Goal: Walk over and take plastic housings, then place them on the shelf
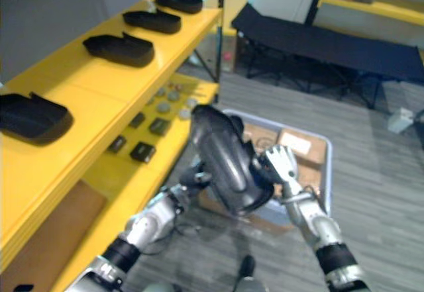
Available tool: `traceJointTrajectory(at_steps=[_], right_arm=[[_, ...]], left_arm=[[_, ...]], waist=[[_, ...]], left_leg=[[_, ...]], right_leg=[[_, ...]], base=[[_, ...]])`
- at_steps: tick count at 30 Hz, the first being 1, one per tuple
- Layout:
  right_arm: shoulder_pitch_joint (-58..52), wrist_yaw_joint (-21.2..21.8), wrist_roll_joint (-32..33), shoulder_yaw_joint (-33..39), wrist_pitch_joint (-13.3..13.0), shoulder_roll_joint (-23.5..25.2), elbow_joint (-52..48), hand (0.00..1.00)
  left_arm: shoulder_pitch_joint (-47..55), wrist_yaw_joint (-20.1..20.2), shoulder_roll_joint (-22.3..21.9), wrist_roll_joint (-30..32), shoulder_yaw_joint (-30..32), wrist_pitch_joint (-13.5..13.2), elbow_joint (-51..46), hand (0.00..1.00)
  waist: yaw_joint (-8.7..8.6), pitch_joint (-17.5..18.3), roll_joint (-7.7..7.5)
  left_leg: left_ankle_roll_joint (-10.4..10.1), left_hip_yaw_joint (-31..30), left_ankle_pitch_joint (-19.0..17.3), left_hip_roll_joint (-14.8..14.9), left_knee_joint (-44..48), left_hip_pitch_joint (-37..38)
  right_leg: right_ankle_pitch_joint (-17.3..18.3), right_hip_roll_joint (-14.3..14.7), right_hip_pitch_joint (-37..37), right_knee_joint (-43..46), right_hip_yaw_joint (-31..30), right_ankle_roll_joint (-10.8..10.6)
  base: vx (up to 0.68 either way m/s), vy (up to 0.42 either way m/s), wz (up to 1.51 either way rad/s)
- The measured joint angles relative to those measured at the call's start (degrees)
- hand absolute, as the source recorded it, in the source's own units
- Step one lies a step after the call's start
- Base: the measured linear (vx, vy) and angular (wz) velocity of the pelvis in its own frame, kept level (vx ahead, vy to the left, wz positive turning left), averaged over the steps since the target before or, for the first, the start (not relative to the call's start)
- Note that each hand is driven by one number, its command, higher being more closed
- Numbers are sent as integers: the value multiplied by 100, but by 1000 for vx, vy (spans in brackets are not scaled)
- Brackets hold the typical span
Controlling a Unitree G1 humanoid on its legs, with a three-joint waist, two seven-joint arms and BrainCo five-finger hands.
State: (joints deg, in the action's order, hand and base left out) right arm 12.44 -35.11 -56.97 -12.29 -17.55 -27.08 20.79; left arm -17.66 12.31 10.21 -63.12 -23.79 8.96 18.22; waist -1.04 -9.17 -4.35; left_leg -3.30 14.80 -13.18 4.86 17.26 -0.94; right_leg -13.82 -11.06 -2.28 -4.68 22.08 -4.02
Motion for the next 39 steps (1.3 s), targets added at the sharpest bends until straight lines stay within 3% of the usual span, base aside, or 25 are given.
traceJointTrajectory(at_steps=[15,21,22,27,32,36,37,39], right_arm=[[-12,0,342,-57,-447,480,-296,100],[-12,22,633,-206,-460,534,-297,100],[-13,25,707,-289,-461,548,-297,100],[-37,111,943,-474,-473,557,-366,100],[-112,137,1105,-735,-591,647,-460,100],[-183,124,1118,-982,-726,718,-643,100],[-229,107,1122,-980,-742,785,-669,0],[-261,100,1130,-978,-776,861,-675,0]], left_arm=[[204,-728,-206,524,13,-118,0,0],[206,-940,-195,746,38,-185,0,0],[207,-1019,-195,793,35,-230,0,100],[208,-1317,-194,805,60,-421,1,100],[212,-1660,-182,1018,139,-939,34,100],[213,-1808,-180,1009,291,-1159,128,100],[213,-1830,-181,1002,297,-1215,128,100],[213,-1839,-180,959,328,-1232,128,100]], waist=[[1,5,9],[2,15,29],[2,30,54],[4,90,162],[6,91,162],[13,91,162],[21,90,161],[18,90,161]], left_leg=[[0,0,1,-5,-12,4],[5,2,5,-21,-35,5],[10,2,13,-29,-54,5],[12,1,21,-42,-90,13],[19,-1,29,-49,-90,15],[20,-4,39,-52,-95,13],[20,-7,39,-52,-98,12],[20,-7,39,-58,-102,12]], right_leg=[[27,-3,-1,0,0,21],[29,-14,-14,0,-2,25],[28,-18,-21,0,-2,23],[8,-24,-27,0,-2,-4],[6,-37,-25,-5,-2,-5],[25,-44,-25,-35,1,21],[26,-44,-23,-43,4,22],[27,-52,-23,-46,4,23]], base=[[0,0,0],[0,0,0],[0,0,0],[0,0,0],[0,0,0],[0,0,0],[0,0,0],[0,0,0]])
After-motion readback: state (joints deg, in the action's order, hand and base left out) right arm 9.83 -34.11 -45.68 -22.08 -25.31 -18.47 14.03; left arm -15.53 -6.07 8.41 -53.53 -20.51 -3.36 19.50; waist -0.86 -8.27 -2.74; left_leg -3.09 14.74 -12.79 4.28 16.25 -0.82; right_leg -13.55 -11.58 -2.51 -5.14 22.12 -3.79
